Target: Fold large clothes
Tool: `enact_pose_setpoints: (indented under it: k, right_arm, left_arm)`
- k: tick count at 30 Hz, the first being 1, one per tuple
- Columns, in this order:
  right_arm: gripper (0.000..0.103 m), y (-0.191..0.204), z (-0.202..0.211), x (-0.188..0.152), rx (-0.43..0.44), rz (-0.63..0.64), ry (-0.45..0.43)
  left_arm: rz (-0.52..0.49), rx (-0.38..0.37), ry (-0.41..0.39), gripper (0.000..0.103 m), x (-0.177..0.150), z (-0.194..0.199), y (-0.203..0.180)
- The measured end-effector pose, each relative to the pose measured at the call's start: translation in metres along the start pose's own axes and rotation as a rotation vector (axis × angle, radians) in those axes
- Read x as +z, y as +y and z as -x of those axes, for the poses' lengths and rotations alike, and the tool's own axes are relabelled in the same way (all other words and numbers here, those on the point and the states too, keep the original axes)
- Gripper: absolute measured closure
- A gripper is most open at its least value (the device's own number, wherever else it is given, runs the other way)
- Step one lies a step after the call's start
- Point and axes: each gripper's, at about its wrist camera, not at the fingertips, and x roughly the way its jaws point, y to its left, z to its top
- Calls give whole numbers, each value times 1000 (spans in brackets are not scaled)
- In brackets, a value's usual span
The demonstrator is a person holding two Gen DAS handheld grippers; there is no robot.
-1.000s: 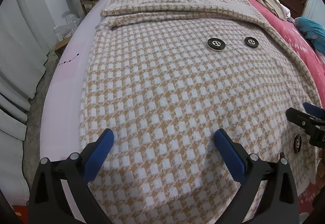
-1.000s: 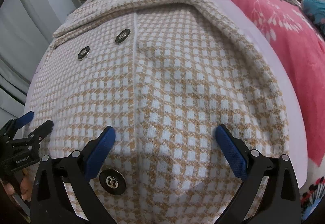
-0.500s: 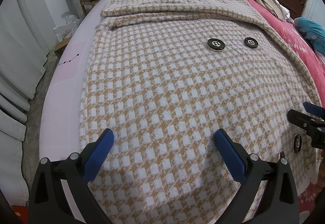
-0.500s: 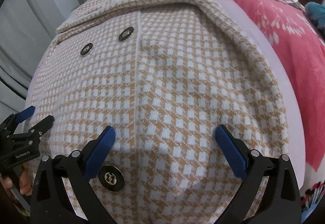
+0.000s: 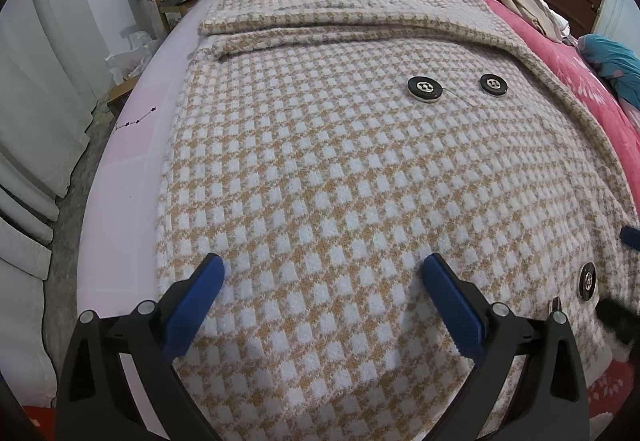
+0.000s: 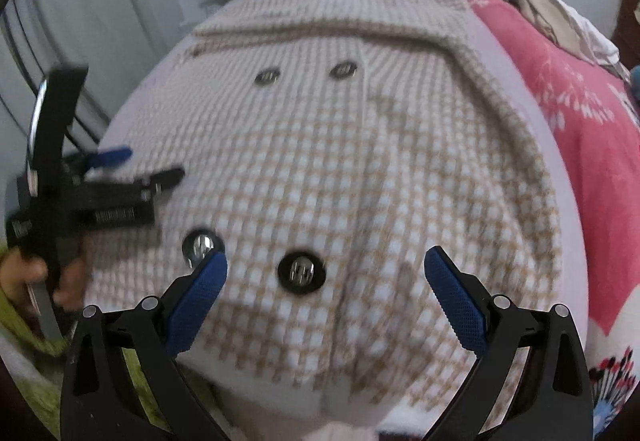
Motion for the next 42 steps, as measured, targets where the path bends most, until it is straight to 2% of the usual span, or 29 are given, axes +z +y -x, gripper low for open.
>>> enact_pose_setpoints:
  k: [3, 9, 15, 21, 26, 28, 33, 39, 42]
  right_arm:
    - [8, -5, -7, -9, 34, -39, 26]
    - [8, -5, -18, -19, 17, -51, 31]
    - [7, -9, -25, -18, 23, -84, 28]
    - [7, -6, -33, -12, -6, -94, 27]
    - [7, 0, -37, -14, -5, -104, 12]
    - [7, -1, -38, -15, -3, -103, 11]
    - [7, -3, -37, -18, 3, -103, 9]
    - [7, -3, -38, -18, 1, -102, 10]
    - [7, -3, -37, -18, 1, -104, 8]
  left_arm:
    - [-2, -1, -1, 5, 0, 0, -1]
    - [-8, 3, -5, 5, 0, 0, -1]
    - [-6, 0, -5, 5, -1, 0, -1]
    - [-61, 1, 9, 5, 3, 4, 0]
    - [-58, 10, -29, 5, 1, 23, 13]
    - [-40, -17, -42, 5, -3, 32, 19]
    - [24, -162, -57, 5, -28, 50, 42]
    - [86, -245, -57, 6, -63, 62, 59]
    - [101, -291, -60, 11, -78, 70, 64]
